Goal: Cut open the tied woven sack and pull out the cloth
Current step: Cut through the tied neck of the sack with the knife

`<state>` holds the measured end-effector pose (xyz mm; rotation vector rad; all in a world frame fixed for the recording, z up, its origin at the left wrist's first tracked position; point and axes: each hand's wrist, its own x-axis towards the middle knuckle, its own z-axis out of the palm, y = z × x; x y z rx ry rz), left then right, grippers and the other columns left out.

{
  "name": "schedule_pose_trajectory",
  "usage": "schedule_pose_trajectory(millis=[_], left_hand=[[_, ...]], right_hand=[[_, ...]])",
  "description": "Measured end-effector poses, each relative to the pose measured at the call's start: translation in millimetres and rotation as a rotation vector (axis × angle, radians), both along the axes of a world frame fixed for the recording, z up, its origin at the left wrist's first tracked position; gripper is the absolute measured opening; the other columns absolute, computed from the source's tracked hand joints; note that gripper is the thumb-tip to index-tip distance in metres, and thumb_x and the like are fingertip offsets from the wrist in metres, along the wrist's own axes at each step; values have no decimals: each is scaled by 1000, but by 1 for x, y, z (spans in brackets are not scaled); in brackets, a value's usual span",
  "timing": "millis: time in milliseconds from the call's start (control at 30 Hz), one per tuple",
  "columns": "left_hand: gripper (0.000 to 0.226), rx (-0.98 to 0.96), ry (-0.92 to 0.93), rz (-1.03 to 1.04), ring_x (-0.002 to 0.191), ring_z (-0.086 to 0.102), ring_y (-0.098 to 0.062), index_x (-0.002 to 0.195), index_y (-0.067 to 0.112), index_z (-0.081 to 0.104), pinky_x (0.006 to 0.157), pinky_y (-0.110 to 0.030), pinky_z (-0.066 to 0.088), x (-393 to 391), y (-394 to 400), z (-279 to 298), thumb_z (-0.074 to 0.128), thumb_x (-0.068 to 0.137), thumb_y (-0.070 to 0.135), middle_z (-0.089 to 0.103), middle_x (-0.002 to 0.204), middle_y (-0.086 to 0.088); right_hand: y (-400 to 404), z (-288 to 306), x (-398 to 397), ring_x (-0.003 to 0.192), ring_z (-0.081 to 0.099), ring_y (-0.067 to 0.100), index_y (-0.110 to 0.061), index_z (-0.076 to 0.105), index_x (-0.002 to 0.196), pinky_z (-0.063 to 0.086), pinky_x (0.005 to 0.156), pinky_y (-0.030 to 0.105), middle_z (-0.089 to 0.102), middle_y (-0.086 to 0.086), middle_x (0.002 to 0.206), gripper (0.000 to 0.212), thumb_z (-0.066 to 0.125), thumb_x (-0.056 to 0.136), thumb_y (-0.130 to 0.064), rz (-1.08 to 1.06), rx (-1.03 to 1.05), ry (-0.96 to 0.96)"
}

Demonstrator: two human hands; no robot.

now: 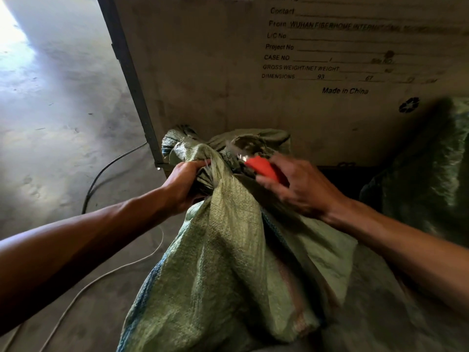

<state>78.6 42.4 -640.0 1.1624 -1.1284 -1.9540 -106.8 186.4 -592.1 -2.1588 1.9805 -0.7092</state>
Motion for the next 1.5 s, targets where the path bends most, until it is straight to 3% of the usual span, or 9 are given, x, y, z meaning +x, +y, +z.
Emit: schedule_pose_trajectory(millis=[67,167,367,600,833,1000,1300,1433,1500], left_hand=[[25,-3,-15,-4,75,65,-30,64,6,73,97,-50,44,1,2,1,58,83,13,70,72,-14],[15,8,-26,-3,91,62,-37,76,4,70,101,-57,38,-1,4,7,65,76,19,65,86,-20],[15,-11,-64,2,89,59,-36,77,4,67,98,-60,39,-3,5,9,63,81,18,64,81,-19],[23,2,-65,-18,94,59,-39,91,2,66,98,-60,39,0,3,9,65,79,22,61,98,-24],[17,-40,-57,-36,67,61,-28,75,7,67,74,-42,44,-1,0,5,61,84,20,65,71,-13],[14,-71,-57,-20,57,64,-23,80,7,66,59,-31,51,-2,-1,5,61,84,19,67,66,-10],[14,-89,-36,-22,60,63,-23,90,5,64,61,-33,52,-3,0,7,60,86,17,65,69,-10],[11,-95,-47,-14,54,64,-20,82,7,63,53,-29,52,-3,0,7,59,86,16,66,62,-7],[12,-98,-49,-20,56,64,-21,83,6,64,57,-31,54,-3,0,8,59,86,16,66,64,-8]], right_hand=[[9,-13,0,71,54,11,-17,52,114,42,58,24,60,-1,95,37,50,90,-45,58,59,83],[17,-22,-1,79,55,17,-19,52,106,49,66,37,61,2,97,36,49,88,-50,36,96,136],[21,-21,-1,75,53,17,-19,53,102,49,64,40,60,1,92,33,50,89,-49,53,90,154],[21,-21,-6,73,56,19,-18,55,102,50,63,42,62,2,91,39,46,87,-52,79,102,182],[23,-23,-11,70,53,14,-19,55,102,47,60,32,62,0,88,49,36,83,-61,81,116,227],[26,-25,-12,72,55,16,-19,55,105,48,61,32,63,2,92,49,37,84,-59,85,120,262],[25,-24,-7,75,58,20,-18,55,107,50,63,36,65,4,95,47,42,85,-57,57,78,258],[25,-23,-6,75,58,20,-17,55,107,51,63,37,64,3,96,42,47,87,-53,56,66,237],[24,-23,-6,74,58,20,-18,55,106,50,63,37,64,3,94,46,42,85,-57,52,70,241]])
